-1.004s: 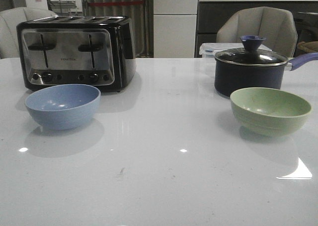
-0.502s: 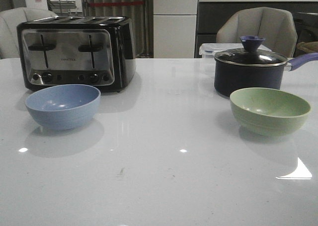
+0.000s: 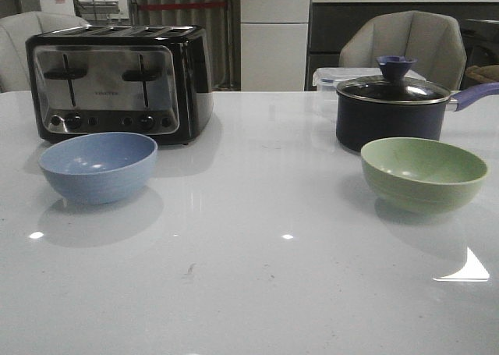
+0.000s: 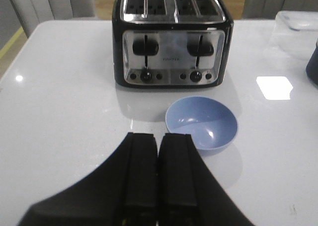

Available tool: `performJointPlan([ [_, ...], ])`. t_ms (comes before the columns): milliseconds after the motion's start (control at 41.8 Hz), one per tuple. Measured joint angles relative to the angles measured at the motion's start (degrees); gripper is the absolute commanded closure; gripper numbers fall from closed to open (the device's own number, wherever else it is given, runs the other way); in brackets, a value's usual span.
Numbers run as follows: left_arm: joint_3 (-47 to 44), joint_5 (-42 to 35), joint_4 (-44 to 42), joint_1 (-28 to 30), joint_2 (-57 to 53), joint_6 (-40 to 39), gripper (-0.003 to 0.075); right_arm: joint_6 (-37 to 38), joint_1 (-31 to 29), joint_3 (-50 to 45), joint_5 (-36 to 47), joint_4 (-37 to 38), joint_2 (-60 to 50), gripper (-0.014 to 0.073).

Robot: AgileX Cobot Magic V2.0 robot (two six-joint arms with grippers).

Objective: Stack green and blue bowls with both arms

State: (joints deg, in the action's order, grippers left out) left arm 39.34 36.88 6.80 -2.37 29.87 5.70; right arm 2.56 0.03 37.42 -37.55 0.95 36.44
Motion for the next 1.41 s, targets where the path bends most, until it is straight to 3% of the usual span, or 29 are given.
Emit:
performJointPlan([
  [96, -0.8, -0.1, 0.0, 0.0, 1.6, 0.0, 0.0626, 0.0, 0.0, -0.4, -0.5, 0.0, 3.3, 0.0531],
  [191, -1.0, -0.1, 0.0, 0.0, 3.0, 0.0, 0.0577, 0.0, 0.0, -0.4, -0.9, 0.0, 5.8, 0.0418],
  [311, -1.0, -0.1, 0.0, 0.0, 4.1, 0.0, 0.0338, 0.0, 0.0, -0.5, -1.4, 0.0, 8.8, 0.0174],
  [406, -1.0, -0.2, 0.0, 0.0, 4.1, 0.0, 0.0222, 0.0, 0.0, -0.5, -1.1, 0.0, 11.4, 0.0068],
  [645, -1.0, -0.2, 0.0, 0.0, 4.1, 0.0, 0.0211, 0.0, -0.1, 3.8, -0.3, -1.7, 21.3, 0.0062],
  [956, -1.0, -0.2, 0.0, 0.0, 4.1, 0.0, 0.0211, -0.3, -0.1, 18.1, -3.5, -5.7, 43.3, 0.0145],
  [1410, -1.0, -0.2, -0.1, 0.0, 4.1, 0.0, 0.0211, -1.9, -0.6, 37.3, -7.8, -6.9, 68.3, 0.0145],
])
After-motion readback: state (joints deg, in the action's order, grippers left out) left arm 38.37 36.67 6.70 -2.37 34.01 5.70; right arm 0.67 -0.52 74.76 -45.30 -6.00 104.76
